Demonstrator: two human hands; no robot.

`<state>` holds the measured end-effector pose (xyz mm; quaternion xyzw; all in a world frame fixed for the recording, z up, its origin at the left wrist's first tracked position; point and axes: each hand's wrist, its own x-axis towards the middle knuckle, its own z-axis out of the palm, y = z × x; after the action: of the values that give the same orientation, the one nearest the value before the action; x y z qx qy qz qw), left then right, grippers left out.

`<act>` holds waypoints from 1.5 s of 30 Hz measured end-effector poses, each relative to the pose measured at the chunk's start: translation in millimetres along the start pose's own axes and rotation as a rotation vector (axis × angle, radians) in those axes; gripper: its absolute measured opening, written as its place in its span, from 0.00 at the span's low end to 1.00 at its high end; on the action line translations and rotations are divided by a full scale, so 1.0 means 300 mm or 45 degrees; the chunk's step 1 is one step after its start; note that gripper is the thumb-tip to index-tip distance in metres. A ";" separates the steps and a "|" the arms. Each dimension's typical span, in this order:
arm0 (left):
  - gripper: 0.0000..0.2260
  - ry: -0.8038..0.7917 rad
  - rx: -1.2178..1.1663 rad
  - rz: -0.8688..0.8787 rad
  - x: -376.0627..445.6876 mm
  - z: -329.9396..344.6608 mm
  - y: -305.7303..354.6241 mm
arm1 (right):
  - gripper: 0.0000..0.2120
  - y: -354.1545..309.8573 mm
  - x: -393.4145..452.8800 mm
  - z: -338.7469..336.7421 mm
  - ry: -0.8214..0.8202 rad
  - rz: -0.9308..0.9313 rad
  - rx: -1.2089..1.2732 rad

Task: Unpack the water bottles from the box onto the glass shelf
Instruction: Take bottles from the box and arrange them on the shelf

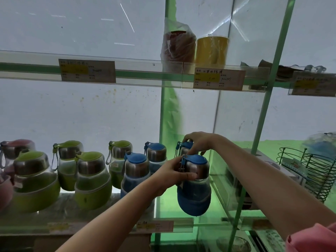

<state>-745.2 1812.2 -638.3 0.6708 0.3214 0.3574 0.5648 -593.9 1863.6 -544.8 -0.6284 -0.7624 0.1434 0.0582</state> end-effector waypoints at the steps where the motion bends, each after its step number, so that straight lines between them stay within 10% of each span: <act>1: 0.20 -0.006 -0.014 0.003 0.000 0.001 -0.001 | 0.27 0.004 -0.001 -0.003 -0.011 -0.004 -0.003; 45: 0.30 0.220 0.310 -0.010 -0.118 -0.019 0.029 | 0.26 0.002 0.013 0.007 0.015 -0.146 -0.085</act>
<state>-768.7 1784.4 -633.3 0.6998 0.4123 0.3700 0.4510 -594.6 1867.1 -547.4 -0.5861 -0.8011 0.1104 0.0498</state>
